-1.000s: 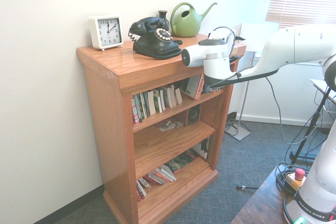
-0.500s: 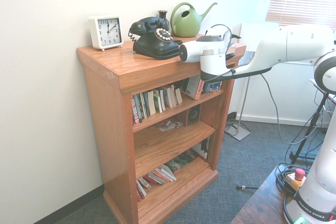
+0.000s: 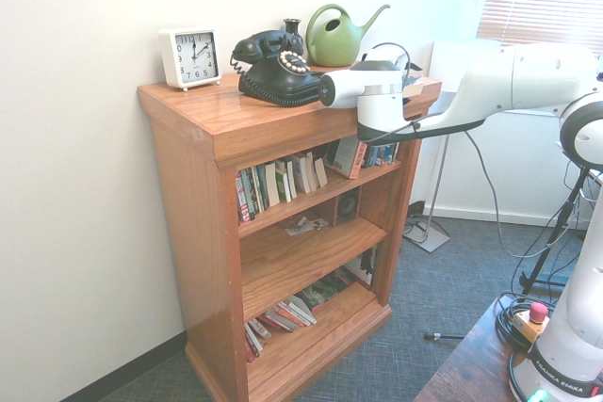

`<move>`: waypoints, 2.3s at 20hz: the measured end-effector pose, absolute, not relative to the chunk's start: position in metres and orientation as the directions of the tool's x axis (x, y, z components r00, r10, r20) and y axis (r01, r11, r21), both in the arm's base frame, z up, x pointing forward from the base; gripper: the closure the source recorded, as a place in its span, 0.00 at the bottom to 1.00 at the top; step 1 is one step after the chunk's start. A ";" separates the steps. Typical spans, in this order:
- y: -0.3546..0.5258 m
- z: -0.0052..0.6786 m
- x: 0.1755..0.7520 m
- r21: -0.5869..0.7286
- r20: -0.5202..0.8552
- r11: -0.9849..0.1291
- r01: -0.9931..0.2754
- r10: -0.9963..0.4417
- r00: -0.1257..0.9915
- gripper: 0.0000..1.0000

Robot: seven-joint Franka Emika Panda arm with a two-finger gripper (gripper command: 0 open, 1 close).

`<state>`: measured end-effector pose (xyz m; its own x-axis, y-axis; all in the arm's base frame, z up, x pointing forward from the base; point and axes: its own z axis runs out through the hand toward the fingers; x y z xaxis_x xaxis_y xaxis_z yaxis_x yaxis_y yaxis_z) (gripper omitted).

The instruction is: Shelf the books

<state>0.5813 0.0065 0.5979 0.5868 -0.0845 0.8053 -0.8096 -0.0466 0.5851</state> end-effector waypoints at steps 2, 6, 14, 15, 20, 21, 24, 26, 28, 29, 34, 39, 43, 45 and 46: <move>0.005 0.598 0.581 0.586 0.804 -0.045 -0.809 -0.086 0.588 1.00; -0.006 0.598 0.582 0.590 0.802 -0.033 -0.807 -0.095 0.590 1.00; -0.012 0.599 0.582 0.595 0.798 -0.033 -0.803 -0.098 0.595 1.00; -0.012 0.599 0.582 0.595 0.798 -0.033 -0.803 -0.097 0.595 1.00; -0.012 0.599 0.582 0.595 0.798 -0.038 -0.803 -0.096 0.595 1.00; -0.012 0.599 0.582 0.594 0.798 -0.039 -0.803 -0.096 0.595 1.00; -0.012 0.599 0.582 0.594 0.798 -0.040 -0.803 -0.097 0.595 1.00; -0.012 0.599 0.582 0.594 0.798 -0.041 -0.803 -0.098 0.595 1.00; -0.013 0.599 0.582 0.594 0.798 -0.043 -0.804 -0.100 0.595 1.00; -0.013 0.599 0.581 0.593 0.798 -0.045 -0.804 -0.102 0.594 1.00; -0.013 0.601 0.566 0.585 0.798 -0.073 -0.808 -0.126 0.589 1.00; -0.002 0.627 0.502 0.495 0.810 -0.212 -0.843 -0.239 0.536 1.00; 0.011 0.618 0.442 0.386 0.782 -0.343 -0.856 -0.370 0.501 1.00; 0.009 0.606 0.414 0.328 0.756 -0.396 -0.858 -0.434 0.490 1.00; 0.007 0.598 0.400 0.301 0.739 -0.421 -0.856 -0.464 0.488 1.00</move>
<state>0.4001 0.0066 0.5981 0.4885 -0.4636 0.7392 -0.8556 -0.4208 0.3014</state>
